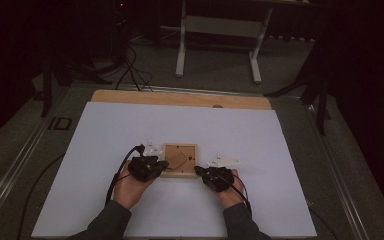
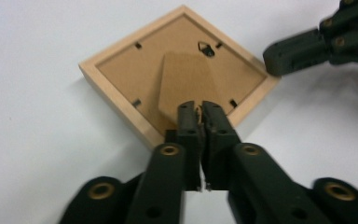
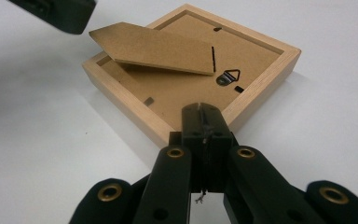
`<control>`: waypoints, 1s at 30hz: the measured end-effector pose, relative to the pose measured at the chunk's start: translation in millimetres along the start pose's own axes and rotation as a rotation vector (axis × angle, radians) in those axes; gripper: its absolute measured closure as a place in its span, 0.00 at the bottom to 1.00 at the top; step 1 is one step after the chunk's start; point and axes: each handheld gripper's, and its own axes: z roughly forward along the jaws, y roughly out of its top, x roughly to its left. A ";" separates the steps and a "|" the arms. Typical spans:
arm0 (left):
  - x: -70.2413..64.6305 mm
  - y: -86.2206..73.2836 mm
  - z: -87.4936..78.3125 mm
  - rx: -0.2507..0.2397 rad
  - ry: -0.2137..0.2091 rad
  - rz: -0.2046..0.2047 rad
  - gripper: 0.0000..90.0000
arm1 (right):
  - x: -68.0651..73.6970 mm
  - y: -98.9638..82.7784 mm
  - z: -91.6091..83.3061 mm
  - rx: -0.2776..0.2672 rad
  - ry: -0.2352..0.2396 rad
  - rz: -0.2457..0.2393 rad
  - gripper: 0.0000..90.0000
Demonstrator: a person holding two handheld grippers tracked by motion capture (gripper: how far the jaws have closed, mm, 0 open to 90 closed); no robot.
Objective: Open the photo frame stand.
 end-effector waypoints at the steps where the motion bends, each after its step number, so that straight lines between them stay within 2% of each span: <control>1: -0.1 -1.6 0.2 0.009 -0.003 0.002 1.00 | 0.0 0.0 0.0 0.000 0.000 -0.001 0.99; 6: -1.8 -7.0 3.8 0.048 0.004 0.017 1.00 | -0.2 -0.1 0.0 -0.001 0.000 -0.002 0.99; 15: -0.7 -10.1 12.1 0.086 0.035 -0.003 1.00 | -0.2 -0.1 0.0 -0.001 0.000 -0.002 0.99; 23: 0.8 -4.4 14.5 0.074 0.038 -0.021 1.00 | -0.1 -0.1 0.0 0.000 0.000 -0.001 0.99; 30: -2.4 9.0 11.2 0.028 0.030 -0.026 0.99 | 0.0 0.0 0.0 0.000 0.000 0.000 0.99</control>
